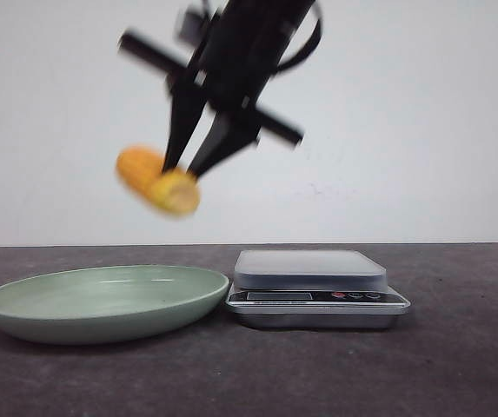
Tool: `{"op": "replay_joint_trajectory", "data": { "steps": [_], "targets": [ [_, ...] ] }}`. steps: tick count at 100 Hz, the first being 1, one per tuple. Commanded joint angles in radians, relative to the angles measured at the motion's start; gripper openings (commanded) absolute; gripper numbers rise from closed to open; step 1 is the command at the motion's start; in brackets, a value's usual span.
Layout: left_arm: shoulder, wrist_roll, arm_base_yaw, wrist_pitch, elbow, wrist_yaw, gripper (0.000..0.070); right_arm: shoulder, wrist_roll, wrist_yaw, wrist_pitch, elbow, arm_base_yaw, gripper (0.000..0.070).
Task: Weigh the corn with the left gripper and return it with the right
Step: 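Lift the corn with the right gripper and carry it over the plate, then open the right gripper to release the corn onto the plate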
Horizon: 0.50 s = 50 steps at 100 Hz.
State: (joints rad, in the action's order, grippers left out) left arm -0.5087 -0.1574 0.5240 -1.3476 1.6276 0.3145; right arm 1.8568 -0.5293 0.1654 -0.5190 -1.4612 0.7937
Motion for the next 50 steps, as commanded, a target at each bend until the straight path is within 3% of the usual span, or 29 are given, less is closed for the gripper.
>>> {"op": "replay_joint_trajectory", "data": {
  "steps": [1, 26, 30, 42, 50],
  "targets": [
    [-0.007, -0.031, 0.005, -0.009, 0.015, -0.001, 0.0004, 0.047, -0.031, 0.005, 0.004, -0.022, 0.014, 0.0004],
    [-0.007, -0.069, 0.005, -0.06, 0.015, -0.001, 0.0004, 0.098, -0.058, 0.011, 0.01, -0.022, 0.016, 0.0032],
    [-0.007, -0.069, 0.005, -0.063, 0.015, -0.001, 0.0004, 0.098, -0.058, 0.014, 0.02, -0.022, 0.016, 0.0107],
    [-0.007, -0.069, 0.005, -0.067, 0.015, -0.001, 0.0004, 0.097, -0.054, 0.019, 0.033, -0.022, 0.016, 0.0427],
    [-0.007, -0.068, 0.005, -0.068, 0.015, -0.001, 0.0004, 0.097, -0.026, 0.024, 0.032, -0.023, 0.013, 0.0472]
  ]
}}
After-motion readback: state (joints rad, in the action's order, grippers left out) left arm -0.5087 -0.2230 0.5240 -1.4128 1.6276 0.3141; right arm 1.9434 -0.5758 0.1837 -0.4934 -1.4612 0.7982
